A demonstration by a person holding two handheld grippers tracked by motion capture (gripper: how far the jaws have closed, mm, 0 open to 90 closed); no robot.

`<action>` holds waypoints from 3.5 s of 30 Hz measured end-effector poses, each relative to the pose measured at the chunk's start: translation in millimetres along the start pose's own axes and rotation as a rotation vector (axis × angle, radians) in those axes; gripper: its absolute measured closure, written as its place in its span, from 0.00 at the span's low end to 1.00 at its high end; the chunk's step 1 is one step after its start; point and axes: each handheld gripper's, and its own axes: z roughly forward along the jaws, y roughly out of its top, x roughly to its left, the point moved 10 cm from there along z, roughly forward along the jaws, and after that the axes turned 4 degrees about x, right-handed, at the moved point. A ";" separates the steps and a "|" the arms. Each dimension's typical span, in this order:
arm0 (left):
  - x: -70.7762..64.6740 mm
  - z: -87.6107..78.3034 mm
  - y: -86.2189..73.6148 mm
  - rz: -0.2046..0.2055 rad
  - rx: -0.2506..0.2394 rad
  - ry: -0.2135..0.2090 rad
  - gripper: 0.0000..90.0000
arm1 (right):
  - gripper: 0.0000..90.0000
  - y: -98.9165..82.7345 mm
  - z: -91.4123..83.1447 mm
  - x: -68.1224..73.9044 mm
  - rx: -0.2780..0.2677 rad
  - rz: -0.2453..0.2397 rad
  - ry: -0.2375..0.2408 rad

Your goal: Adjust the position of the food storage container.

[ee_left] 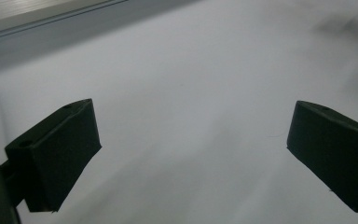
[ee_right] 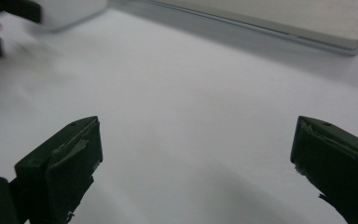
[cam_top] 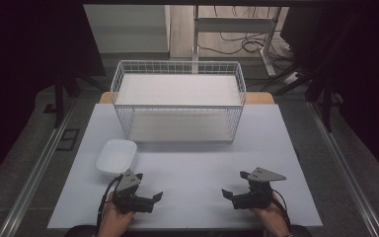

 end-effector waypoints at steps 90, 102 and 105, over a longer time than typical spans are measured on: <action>212.2 -40.4 23.9 -0.320 0.026 0.330 1.00 | 0.00 -3.7 23.8 12.7 0.077 -0.152 -0.069; 179.2 -13.9 44.0 -0.251 0.056 0.218 1.00 | 0.00 -4.3 25.1 14.3 0.078 -0.146 -0.057; 168.1 -4.8 50.1 -0.223 0.067 0.197 1.00 | 0.00 -4.3 25.0 14.1 0.079 -0.143 -0.059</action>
